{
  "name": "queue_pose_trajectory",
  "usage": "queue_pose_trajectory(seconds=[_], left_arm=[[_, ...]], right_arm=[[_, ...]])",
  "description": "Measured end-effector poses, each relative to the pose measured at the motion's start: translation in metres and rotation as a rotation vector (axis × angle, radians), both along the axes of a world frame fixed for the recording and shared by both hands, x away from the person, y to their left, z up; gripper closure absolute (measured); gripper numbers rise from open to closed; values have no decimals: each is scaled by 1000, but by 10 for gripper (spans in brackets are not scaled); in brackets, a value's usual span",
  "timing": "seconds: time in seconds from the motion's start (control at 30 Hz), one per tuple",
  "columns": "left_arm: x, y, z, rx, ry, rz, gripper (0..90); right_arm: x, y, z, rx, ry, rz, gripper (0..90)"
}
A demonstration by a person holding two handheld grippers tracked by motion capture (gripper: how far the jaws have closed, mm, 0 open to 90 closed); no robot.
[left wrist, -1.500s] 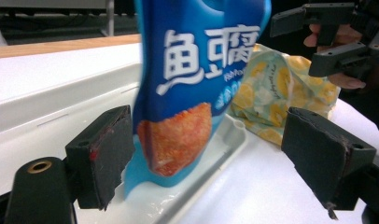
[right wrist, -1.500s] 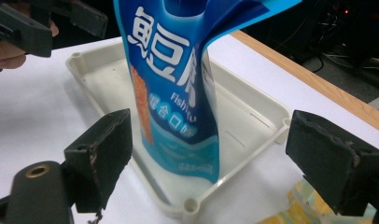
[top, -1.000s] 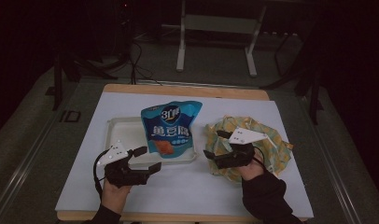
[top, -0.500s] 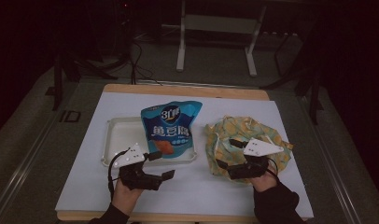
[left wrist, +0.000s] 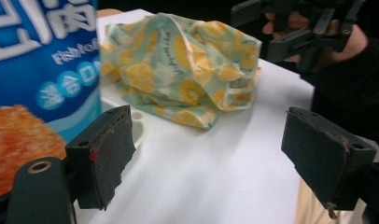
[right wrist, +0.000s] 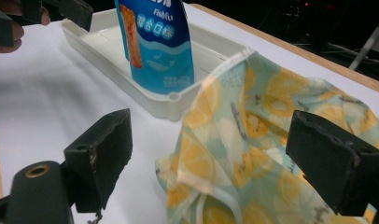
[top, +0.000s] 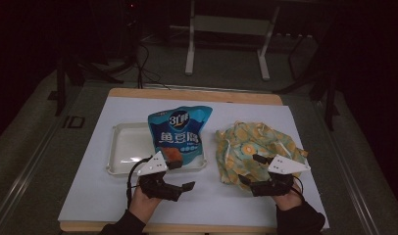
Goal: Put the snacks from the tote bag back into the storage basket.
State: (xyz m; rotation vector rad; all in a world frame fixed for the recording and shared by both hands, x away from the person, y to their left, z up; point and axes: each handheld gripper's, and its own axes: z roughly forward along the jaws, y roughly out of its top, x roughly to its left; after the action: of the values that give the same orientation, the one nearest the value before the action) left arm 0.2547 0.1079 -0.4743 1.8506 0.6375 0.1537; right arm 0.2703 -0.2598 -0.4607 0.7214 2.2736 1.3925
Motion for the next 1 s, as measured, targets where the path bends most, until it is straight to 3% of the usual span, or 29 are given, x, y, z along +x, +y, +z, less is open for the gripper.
queue_pose_trajectory(seconds=[0.23,0.43,0.6,0.77,0.87,1.0], left_arm=[[3,-4,-8,4,15,-31,168],[4,-6,-14,13,3,-57,167],[4,-11,-18,26,-7,-84,166],[6,-13,-24,45,-2,-86,166],[5,-13,-27,48,-30,-75,142],[5,-14,-29,45,-34,-89,141]], right_arm=[[-9,-13,-4,1,-8,-27,144],[-13,-28,-11,6,3,-65,144],[-18,-38,-15,-5,-21,-94,144],[-21,-48,-18,25,-31,-100,144],[-20,-53,-20,31,-29,-120,144],[-23,-58,-22,37,-49,-155,144]])
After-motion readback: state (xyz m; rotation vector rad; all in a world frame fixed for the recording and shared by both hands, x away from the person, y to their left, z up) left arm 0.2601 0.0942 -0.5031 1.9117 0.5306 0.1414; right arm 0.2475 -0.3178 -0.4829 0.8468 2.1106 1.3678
